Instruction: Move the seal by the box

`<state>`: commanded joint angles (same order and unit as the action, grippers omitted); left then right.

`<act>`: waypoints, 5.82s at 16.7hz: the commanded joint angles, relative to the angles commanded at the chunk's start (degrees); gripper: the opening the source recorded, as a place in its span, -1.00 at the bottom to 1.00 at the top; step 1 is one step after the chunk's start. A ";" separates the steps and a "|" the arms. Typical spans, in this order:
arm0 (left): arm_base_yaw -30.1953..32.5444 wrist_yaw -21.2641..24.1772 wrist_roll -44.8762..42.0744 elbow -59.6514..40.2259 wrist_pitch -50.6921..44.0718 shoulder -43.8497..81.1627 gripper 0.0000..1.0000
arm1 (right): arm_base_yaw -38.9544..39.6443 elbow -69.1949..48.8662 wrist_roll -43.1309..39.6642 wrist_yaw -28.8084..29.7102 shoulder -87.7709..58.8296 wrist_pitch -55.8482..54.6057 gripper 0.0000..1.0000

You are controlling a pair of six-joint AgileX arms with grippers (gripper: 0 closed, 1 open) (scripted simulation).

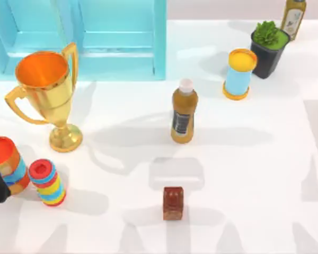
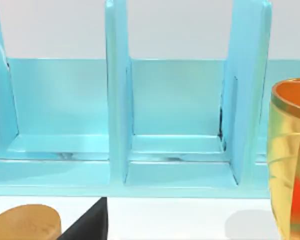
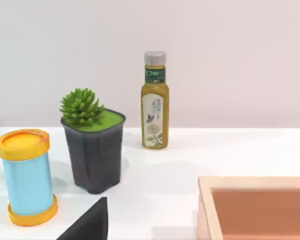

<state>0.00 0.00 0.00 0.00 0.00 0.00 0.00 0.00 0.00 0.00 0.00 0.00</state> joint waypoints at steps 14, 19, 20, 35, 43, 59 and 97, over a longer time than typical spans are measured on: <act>0.00 0.00 0.00 0.00 0.00 0.00 1.00 | 28.79 -40.84 25.88 0.84 -44.88 27.56 1.00; 0.00 0.00 0.00 0.00 0.00 0.00 1.00 | 41.64 -64.80 38.68 0.90 -74.91 46.18 1.00; 0.00 0.00 0.00 0.00 0.00 0.00 1.00 | 43.53 -68.96 40.80 0.88 -80.37 49.92 1.00; 0.00 0.00 0.00 0.00 0.00 0.00 1.00 | 51.30 -99.81 52.29 0.11 -116.91 72.89 1.00; 0.00 0.00 0.00 0.00 0.00 0.00 1.00 | 51.24 -90.82 52.29 0.13 -119.88 60.61 1.00; 0.00 0.00 0.00 0.00 0.00 0.00 1.00 | 51.44 -84.58 52.50 0.15 -122.25 52.32 -0.21; 0.00 0.00 0.00 0.00 0.00 0.00 1.00 | 20.69 -110.29 24.90 -8.71 -114.33 74.46 -1.00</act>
<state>0.00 0.00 0.00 0.00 0.00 0.00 20.69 -110.29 24.90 -8.71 -114.33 74.46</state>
